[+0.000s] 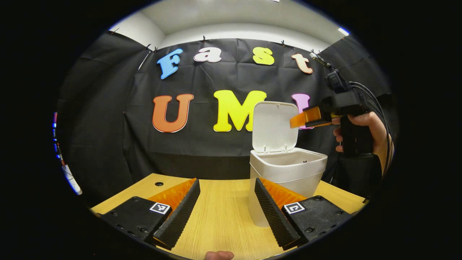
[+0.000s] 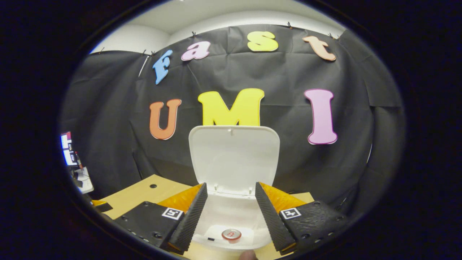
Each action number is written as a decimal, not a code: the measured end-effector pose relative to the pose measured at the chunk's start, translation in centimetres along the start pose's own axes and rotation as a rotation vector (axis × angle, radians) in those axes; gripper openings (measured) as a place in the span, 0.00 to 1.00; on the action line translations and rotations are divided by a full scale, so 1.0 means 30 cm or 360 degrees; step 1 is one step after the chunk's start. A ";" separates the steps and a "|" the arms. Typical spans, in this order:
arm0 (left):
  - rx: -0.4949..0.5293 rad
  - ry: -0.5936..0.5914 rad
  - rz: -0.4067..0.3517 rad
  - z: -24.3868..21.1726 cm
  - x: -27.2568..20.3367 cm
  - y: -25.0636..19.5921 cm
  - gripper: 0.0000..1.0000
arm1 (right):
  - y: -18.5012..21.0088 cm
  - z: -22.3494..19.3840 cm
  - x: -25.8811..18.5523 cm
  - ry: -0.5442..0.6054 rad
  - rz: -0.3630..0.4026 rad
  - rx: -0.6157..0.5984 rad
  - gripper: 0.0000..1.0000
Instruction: Press the lid of the desktop garbage bin to open it, pick up the crumpled paper on the desktop and throw it into the bin, then pick up the pop can on the desktop and drop it into the bin, and finally close the garbage bin lid.
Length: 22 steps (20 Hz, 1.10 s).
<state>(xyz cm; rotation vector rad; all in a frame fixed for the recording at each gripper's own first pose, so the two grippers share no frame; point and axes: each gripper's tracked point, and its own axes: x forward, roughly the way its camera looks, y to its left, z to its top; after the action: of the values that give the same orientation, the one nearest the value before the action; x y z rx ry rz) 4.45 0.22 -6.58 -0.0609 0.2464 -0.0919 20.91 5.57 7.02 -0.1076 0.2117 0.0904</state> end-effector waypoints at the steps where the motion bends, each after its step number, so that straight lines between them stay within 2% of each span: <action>1: -0.0009 0.0011 0.0000 -0.008 0.002 0.001 0.98 | -0.004 0.040 -0.013 -0.0034 -0.0018 0.0003 0.82; 5: -0.0028 0.0030 0.0009 -0.035 -0.002 0.018 0.98 | -0.007 0.206 -0.019 -0.0159 -0.0074 0.0030 0.92; 10: -0.0043 0.0048 0.0040 -0.052 -0.004 0.061 0.98 | -0.004 0.352 0.069 -0.0227 -0.0151 0.0029 0.92; 15: -0.0055 0.0028 0.0050 -0.051 -0.008 0.094 0.99 | -0.010 0.393 0.210 -0.0229 -0.0188 0.0081 0.92; 18: -0.0043 0.0037 0.0051 -0.059 0.001 0.111 0.99 | -0.011 0.382 0.278 -0.0213 -0.0220 0.0043 0.92; 22: -0.0043 0.0066 0.0040 -0.078 -0.005 0.112 0.99 | 0.013 0.355 0.313 -0.0170 -0.0206 0.0049 0.92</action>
<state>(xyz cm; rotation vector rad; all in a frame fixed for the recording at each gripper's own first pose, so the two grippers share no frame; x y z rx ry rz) 4.00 3.45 -9.05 -0.0827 0.2900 -0.0648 32.20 7.93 15.33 -0.0851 0.0988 -0.0359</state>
